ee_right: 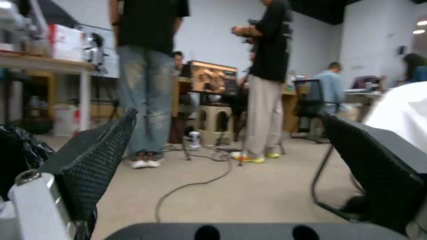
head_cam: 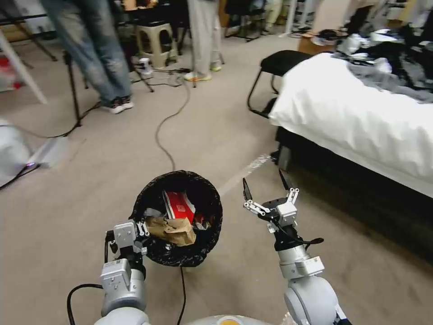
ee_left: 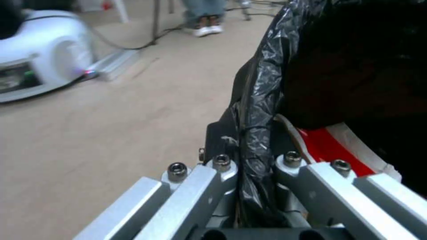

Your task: Pick up the trash bin, then pick up the garbage from the floor and place it into the trash bin.

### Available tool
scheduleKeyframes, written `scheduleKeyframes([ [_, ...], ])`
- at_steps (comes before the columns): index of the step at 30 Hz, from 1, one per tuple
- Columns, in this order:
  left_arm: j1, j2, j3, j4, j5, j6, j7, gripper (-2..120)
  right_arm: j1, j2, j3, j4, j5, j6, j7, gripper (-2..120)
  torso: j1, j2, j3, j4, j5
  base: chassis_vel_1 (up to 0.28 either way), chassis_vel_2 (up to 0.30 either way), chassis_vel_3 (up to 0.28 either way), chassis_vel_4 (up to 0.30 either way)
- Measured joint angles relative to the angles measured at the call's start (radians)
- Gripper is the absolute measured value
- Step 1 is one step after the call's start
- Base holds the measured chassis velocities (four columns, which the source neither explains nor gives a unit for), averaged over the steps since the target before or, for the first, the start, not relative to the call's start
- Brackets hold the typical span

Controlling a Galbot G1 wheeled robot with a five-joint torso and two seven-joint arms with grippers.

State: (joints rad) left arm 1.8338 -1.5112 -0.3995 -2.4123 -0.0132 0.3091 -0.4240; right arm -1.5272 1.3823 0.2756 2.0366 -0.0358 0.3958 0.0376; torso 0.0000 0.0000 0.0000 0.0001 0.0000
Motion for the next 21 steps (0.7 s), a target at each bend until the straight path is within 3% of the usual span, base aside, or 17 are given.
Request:
scheduleKeyframes([
  [21,-0.011,0.005,-0.001,0.031,-0.010,-0.008,-0.003,3,-0.017,-0.002,0.005,0.011,-0.011,0.003,-0.018,100,0.000,0.000,0.000,0.0001,0.0000,0.123,0.122,0.124,0.121],
])
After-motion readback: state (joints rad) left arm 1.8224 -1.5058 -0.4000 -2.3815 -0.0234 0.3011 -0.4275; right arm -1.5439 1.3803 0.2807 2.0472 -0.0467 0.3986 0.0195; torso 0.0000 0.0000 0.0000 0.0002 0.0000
